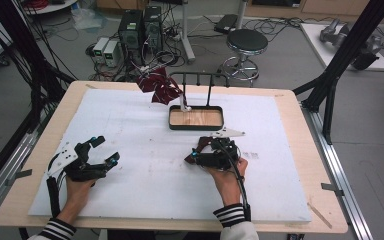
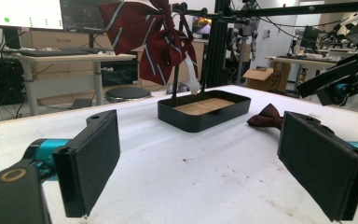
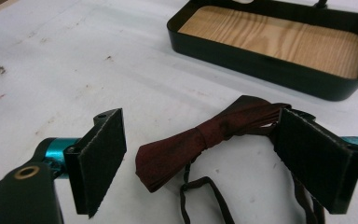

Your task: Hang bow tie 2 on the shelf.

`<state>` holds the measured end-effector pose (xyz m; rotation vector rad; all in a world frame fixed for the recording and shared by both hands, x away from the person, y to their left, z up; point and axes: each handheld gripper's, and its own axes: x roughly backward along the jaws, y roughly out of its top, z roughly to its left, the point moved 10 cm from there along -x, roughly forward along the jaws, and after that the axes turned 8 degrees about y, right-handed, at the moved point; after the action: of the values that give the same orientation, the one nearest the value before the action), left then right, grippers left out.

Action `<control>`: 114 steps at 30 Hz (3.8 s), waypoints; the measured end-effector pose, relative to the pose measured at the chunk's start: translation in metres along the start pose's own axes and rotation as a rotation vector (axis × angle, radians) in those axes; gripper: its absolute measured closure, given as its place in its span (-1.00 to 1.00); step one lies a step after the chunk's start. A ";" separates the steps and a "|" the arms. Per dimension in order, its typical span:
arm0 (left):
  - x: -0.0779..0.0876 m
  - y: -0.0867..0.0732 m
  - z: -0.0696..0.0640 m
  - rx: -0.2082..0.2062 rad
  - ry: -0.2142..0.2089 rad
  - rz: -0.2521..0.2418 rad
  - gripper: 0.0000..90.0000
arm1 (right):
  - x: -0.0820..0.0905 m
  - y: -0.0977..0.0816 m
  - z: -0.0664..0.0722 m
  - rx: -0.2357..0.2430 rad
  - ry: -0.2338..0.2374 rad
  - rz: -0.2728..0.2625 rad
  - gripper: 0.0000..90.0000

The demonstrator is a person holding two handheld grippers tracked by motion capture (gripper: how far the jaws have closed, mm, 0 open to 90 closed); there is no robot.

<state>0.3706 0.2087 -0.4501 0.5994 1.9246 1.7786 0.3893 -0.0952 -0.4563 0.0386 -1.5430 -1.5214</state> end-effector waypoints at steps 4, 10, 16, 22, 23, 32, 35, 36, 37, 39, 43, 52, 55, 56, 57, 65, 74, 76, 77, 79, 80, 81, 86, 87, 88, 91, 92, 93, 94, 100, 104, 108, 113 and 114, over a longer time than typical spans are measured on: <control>0.000 0.000 0.000 -0.002 0.003 0.000 -0.70 | -0.004 -0.004 -0.001 -0.013 0.003 0.031 -0.65; 0.000 0.000 0.000 -0.002 0.004 -0.001 -0.70 | -0.009 -0.009 0.002 0.005 0.020 0.073 -0.59; 0.000 0.000 0.001 -0.002 0.005 0.000 -0.70 | -0.015 -0.013 0.000 0.000 0.018 0.110 -0.50; 0.000 0.000 0.001 -0.002 0.005 -0.001 -0.70 | -0.019 -0.016 -0.001 -0.014 0.006 0.131 -0.45; 0.000 0.000 0.001 -0.001 0.005 -0.001 -0.70 | -0.020 -0.016 -0.002 -0.015 0.002 0.133 -0.41; 0.000 0.000 0.000 -0.003 0.004 -0.002 -0.70 | -0.026 -0.020 -0.006 -0.039 -0.003 0.167 -0.30; 0.000 0.000 0.000 -0.004 0.004 0.000 -0.70 | -0.027 -0.020 -0.007 -0.041 -0.004 0.168 -0.28; 0.000 0.000 0.000 -0.003 0.004 -0.002 -0.70 | -0.027 -0.021 -0.006 -0.050 -0.001 0.171 -0.27; 0.000 0.000 0.000 -0.005 0.005 0.000 -0.70 | -0.029 -0.021 -0.006 -0.056 0.003 0.176 -0.25; 0.000 0.000 0.000 -0.008 0.003 0.001 -0.70 | -0.029 -0.022 -0.006 -0.060 0.009 0.178 -0.24; 0.000 0.000 0.000 -0.008 0.003 0.001 -0.70 | -0.032 -0.023 -0.005 -0.084 0.031 0.185 -0.18; 0.000 0.000 0.000 -0.009 0.004 0.000 -0.70 | -0.032 -0.024 -0.004 -0.100 0.050 0.194 -0.02; 0.000 0.000 0.000 -0.014 0.003 0.001 -0.70 | -0.033 -0.025 -0.004 -0.106 0.060 0.201 0.07; 0.000 0.000 0.000 -0.013 0.004 0.002 -0.70 | -0.034 -0.025 -0.003 -0.109 0.065 0.205 0.09; 0.000 0.000 0.000 -0.013 0.004 0.002 -0.70 | -0.034 -0.026 -0.004 -0.110 0.066 0.207 0.10; 0.000 0.000 -0.001 -0.022 0.006 0.003 -0.70 | -0.036 -0.028 -0.005 -0.115 0.064 0.222 0.34; 0.000 0.000 -0.001 -0.022 0.006 0.004 -0.70 | -0.038 -0.031 -0.006 -0.093 0.050 0.246 0.73; 0.000 0.000 -0.001 -0.021 0.006 0.004 -0.70 | -0.038 -0.031 -0.005 -0.095 0.049 0.247 0.78; 0.000 0.000 -0.001 -0.020 0.006 0.003 -0.70 | -0.038 -0.031 -0.005 -0.095 0.051 0.248 0.79; 0.000 0.000 -0.001 -0.021 0.007 0.004 -0.70 | -0.038 -0.031 -0.005 -0.090 0.052 0.248 0.80; 0.000 0.000 -0.001 -0.020 0.007 0.004 -0.70 | -0.038 -0.031 -0.004 -0.086 0.054 0.246 0.81; 0.000 0.000 -0.001 -0.021 0.006 0.004 -0.70 | -0.038 -0.031 -0.004 -0.086 0.054 0.246 0.81; 0.000 -0.001 -0.001 -0.024 0.007 0.005 -0.70 | -0.037 -0.030 -0.004 -0.074 0.055 0.246 0.83; 0.000 -0.001 -0.001 -0.023 0.007 0.005 -0.70 | -0.036 -0.029 -0.004 -0.067 0.051 0.242 0.83; 0.000 -0.001 -0.001 -0.023 0.007 0.005 -0.70 | -0.036 -0.029 -0.004 -0.067 0.051 0.242 0.83; 0.000 -0.001 -0.001 -0.023 0.006 0.007 -0.70 | -0.034 -0.028 -0.004 -0.061 0.050 0.231 0.85; 0.000 -0.001 -0.001 -0.023 0.004 0.008 -0.70 | -0.034 -0.027 -0.004 -0.059 0.052 0.226 0.85; 0.000 -0.001 -0.001 -0.024 0.004 0.008 -0.70 | -0.034 -0.027 -0.004 -0.055 0.050 0.223 0.85; 0.000 -0.001 -0.001 -0.025 0.005 0.007 -0.70 | -0.033 -0.026 -0.004 -0.055 0.049 0.219 0.85; 0.000 -0.001 -0.001 -0.021 0.002 0.009 -0.70 | -0.028 -0.019 -0.004 -0.029 0.049 0.174 0.85; 0.000 -0.001 -0.001 -0.021 0.003 0.009 -0.70 | -0.022 -0.012 -0.004 -0.004 0.041 0.129 0.85; 0.000 -0.002 -0.001 -0.026 0.003 0.011 -0.70 | -0.019 -0.006 -0.003 0.012 0.035 0.090 0.85; 0.000 -0.002 -0.001 -0.024 0.004 0.011 -0.70 | -0.014 0.000 -0.003 0.028 0.022 0.045 0.85; 0.000 -0.002 -0.001 -0.025 0.004 0.012 -0.70 | -0.013 0.002 -0.003 0.036 0.018 0.034 0.85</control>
<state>0.3703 0.2076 -0.4517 0.6004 1.9025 1.8103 0.3996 -0.0892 -0.4631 0.0464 -1.5497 -1.4626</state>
